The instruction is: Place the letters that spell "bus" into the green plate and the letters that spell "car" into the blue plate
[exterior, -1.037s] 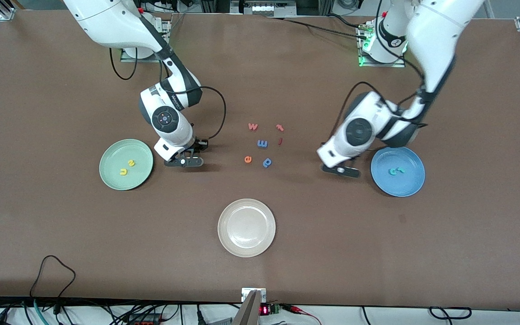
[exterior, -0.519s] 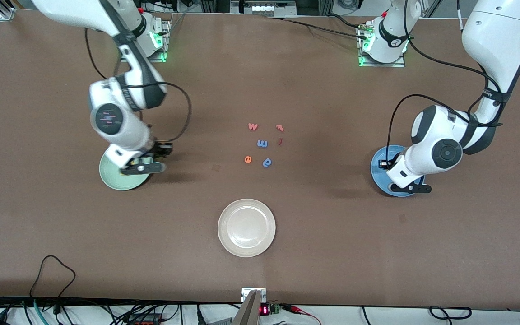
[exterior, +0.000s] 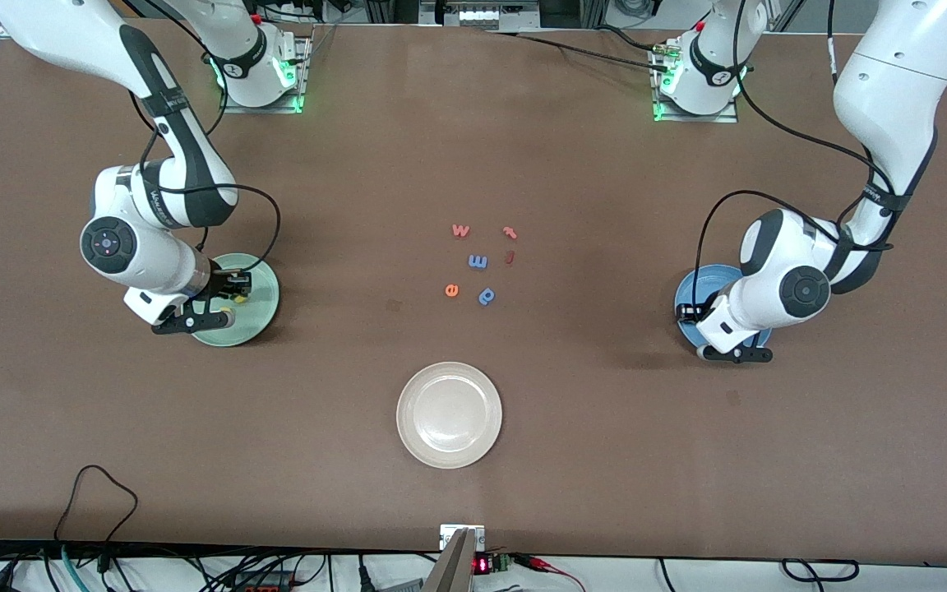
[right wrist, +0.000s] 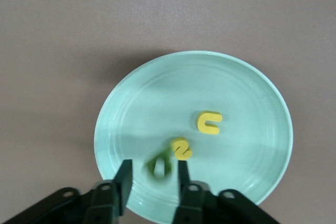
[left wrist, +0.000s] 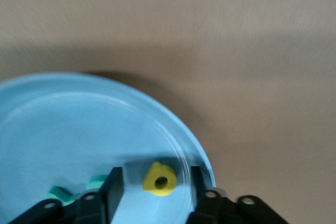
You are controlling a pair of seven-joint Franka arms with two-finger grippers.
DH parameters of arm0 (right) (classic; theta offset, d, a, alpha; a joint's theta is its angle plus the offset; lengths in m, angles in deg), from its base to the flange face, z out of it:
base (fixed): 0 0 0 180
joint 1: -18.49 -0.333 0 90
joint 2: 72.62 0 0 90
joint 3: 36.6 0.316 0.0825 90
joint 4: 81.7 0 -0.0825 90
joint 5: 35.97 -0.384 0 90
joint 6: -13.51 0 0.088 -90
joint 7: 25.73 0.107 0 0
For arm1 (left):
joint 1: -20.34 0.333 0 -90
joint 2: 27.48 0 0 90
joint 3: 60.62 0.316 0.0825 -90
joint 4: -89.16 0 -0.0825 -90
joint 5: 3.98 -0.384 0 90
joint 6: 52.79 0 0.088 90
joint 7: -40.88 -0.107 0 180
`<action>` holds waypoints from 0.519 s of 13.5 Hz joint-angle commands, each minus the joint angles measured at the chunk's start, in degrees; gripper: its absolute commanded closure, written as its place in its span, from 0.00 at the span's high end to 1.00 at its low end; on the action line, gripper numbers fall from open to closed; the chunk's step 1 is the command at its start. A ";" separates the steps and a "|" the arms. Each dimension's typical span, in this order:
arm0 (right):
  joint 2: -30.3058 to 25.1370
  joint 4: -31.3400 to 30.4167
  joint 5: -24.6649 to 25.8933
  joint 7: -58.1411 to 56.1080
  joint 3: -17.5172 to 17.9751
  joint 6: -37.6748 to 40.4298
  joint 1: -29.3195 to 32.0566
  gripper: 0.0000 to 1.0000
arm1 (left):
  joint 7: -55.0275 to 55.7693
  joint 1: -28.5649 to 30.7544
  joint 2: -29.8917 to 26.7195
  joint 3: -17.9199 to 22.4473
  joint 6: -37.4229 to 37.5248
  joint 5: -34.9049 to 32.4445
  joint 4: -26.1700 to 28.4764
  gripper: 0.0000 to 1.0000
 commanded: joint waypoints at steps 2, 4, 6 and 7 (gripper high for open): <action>-5.09 0.74 -0.12 -0.75 0.74 1.34 0.62 1.00 | -1.74 0.49 -4.18 -0.85 11.43 -1.44 -9.09 1.00; -8.17 4.85 -0.38 -0.75 0.91 7.12 0.27 1.00 | -3.25 0.40 -6.38 -1.03 17.67 -1.44 -15.42 1.00; -10.90 11.00 -0.82 -0.75 0.91 14.85 0.27 1.00 | -3.34 0.40 -7.79 -1.20 21.73 -1.01 -21.40 1.00; -12.48 14.07 -0.83 -0.67 0.91 18.37 0.27 1.00 | -3.25 0.40 -8.06 -1.47 23.40 -0.57 -24.30 1.00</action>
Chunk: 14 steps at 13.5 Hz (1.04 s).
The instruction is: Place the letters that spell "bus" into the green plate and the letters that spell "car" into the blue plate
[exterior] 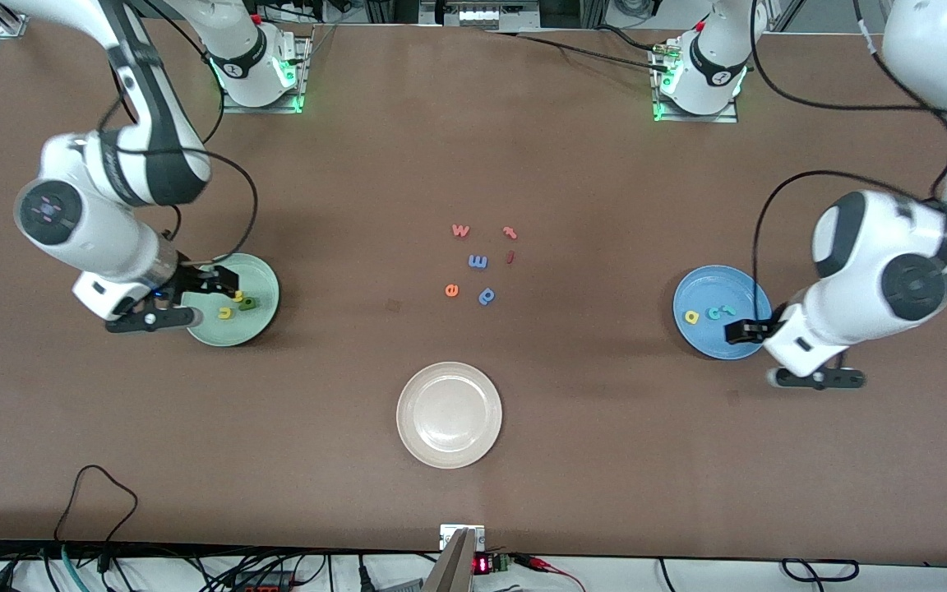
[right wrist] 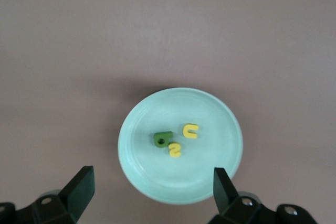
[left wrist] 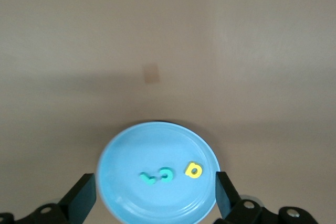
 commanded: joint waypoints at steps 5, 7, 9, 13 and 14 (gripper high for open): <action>-8.90 13.61 -2.03 -0.64 -1.26 16.93 0.34 1.00 | -0.97 -11.22 -3.98 11.76 7.98 4.33 -12.61 1.00; -11.88 13.71 -5.28 -0.37 -2.93 19.05 0.16 1.00 | -2.19 -19.14 -6.35 23.11 8.34 11.18 -12.61 1.00; -12.95 13.71 -4.77 0.50 -3.28 22.47 -0.89 1.00 | -6.92 -21.37 -8.55 27.55 8.34 15.68 -12.35 1.00; -11.12 16.15 -4.68 0.07 -5.04 23.18 -1.68 1.00 | -10.62 -19.19 -13.47 27.21 17.55 15.26 -11.47 1.00; -10.84 16.60 -4.59 0.15 -6.00 23.19 -2.81 1.00 | -11.86 -17.61 -14.00 26.60 18.18 15.35 -10.77 1.00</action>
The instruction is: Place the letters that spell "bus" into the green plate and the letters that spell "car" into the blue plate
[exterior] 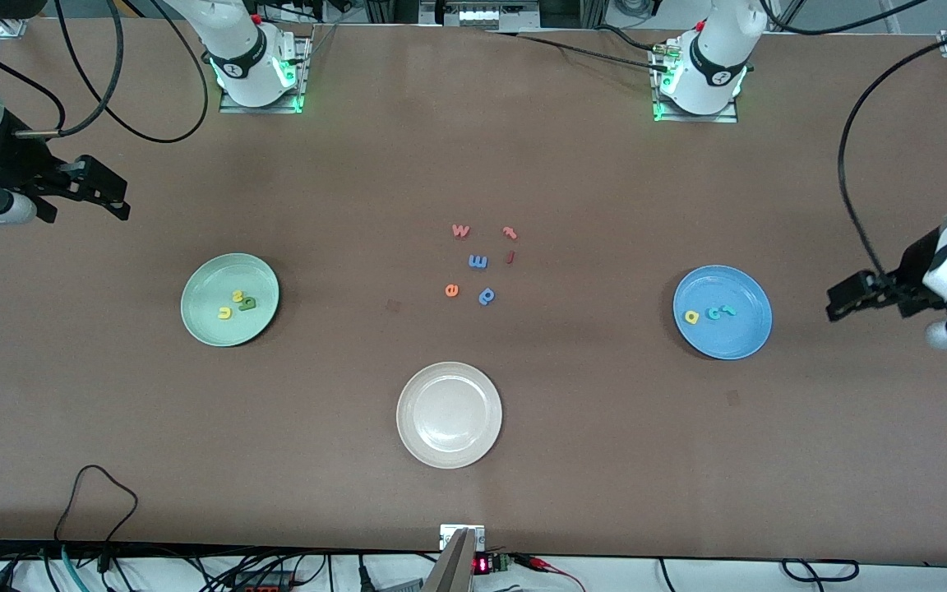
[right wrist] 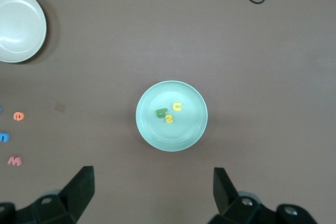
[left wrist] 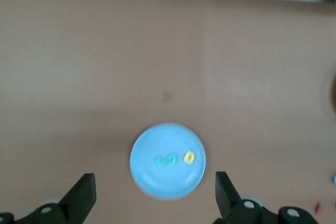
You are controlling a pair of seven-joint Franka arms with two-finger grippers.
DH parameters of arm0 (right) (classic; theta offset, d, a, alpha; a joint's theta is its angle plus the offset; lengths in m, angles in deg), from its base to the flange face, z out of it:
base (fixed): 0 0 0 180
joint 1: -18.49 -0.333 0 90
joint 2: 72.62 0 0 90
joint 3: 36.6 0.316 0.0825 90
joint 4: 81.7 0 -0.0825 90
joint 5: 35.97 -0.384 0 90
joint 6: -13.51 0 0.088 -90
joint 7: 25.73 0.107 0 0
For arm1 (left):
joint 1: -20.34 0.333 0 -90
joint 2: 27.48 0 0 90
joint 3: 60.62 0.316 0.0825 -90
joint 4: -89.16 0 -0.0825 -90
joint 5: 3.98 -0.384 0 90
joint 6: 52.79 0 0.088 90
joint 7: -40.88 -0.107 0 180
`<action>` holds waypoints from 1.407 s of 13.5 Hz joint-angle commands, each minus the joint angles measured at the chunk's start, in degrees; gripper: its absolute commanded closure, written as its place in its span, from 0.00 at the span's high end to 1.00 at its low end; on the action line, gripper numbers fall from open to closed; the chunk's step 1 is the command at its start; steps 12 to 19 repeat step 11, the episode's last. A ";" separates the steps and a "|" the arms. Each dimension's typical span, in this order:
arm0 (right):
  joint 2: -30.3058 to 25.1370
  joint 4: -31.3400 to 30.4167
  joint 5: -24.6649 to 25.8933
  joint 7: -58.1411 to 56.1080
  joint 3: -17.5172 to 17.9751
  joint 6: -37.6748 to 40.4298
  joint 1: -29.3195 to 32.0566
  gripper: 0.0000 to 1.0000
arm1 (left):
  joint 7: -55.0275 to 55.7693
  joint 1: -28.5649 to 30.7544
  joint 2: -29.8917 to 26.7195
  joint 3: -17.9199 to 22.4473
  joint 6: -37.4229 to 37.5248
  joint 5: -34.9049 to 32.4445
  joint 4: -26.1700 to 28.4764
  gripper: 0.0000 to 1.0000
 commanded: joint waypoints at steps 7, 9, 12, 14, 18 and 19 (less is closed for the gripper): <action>2.29 2.86 -0.39 0.13 -4.21 1.50 -4.15 1.00 | -1.08 3.91 -13.17 -2.52 -2.44 1.30 17.77 1.00; 2.29 2.86 -0.39 0.13 -4.21 1.50 -4.06 1.00 | -1.00 3.82 -13.80 -3.48 -1.92 1.21 18.06 1.00; 2.29 2.60 -0.39 0.13 -4.21 1.50 -4.06 1.00 | -1.70 4.08 -13.80 -3.48 -0.78 1.13 17.97 1.00; 2.29 2.60 -0.39 0.13 -4.21 1.50 -4.06 1.00 | -1.70 4.08 -13.80 -3.48 -0.78 1.13 17.97 1.00; 2.29 2.60 -0.39 0.13 -4.21 1.50 -4.06 1.00 | -1.70 4.08 -13.80 -3.48 -0.78 1.13 17.97 1.00; 2.29 2.60 -0.39 0.13 -4.21 1.50 -4.06 1.00 | -1.70 4.08 -13.80 -3.48 -0.78 1.13 17.97 1.00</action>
